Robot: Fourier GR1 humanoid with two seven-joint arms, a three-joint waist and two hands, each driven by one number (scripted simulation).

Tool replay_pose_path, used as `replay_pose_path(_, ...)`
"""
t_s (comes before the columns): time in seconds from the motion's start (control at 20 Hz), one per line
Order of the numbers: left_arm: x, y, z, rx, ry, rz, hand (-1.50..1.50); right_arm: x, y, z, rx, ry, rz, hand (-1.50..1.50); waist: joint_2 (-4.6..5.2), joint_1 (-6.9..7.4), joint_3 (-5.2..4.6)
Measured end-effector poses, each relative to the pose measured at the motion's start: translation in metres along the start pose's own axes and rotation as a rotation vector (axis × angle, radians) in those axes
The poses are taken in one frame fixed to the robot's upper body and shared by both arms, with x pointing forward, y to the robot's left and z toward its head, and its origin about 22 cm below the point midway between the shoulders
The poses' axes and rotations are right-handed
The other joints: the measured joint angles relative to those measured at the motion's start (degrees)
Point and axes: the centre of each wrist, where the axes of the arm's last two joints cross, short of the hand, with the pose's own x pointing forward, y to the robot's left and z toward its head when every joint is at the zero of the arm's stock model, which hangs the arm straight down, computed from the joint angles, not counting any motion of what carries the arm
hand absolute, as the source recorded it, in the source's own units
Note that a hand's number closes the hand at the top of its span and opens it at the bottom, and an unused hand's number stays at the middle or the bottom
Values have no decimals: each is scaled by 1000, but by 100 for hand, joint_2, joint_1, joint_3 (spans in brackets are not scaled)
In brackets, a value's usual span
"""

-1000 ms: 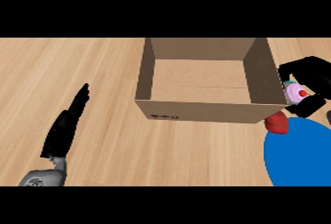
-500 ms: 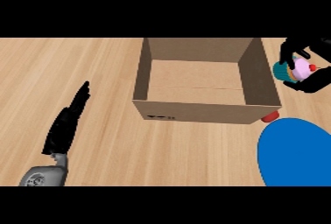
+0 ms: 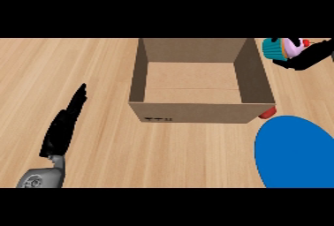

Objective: Pick the cupcake from the plate and place it in the cardboard box

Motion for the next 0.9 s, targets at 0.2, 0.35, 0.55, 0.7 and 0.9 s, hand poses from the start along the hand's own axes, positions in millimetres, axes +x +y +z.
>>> replay_pose_path(0.2, -6, -1, 5, 14, 11, 5, 0, 5, 2, -30, 14, -38, -39, 150, -37, -85, -7)
replay_pose_path(0.35, -6, 4, 5, 28, 19, 2, 0, 14, 7, -60, 46, -64, -59, 150, -61, -156, -10)
replay_pose_path(0.55, -11, 5, 9, 38, 26, 1, 0, 25, 27, -97, 99, -86, -84, 150, -84, -237, -13)
replay_pose_path(0.7, -13, 11, 14, 43, 28, 3, 0, 32, 42, -119, 144, -93, -93, 150, -97, -271, -14)
replay_pose_path(0.9, -15, 12, 12, 50, 27, 0, 0, 42, 68, -147, 222, -100, -93, 150, -94, -304, -15)
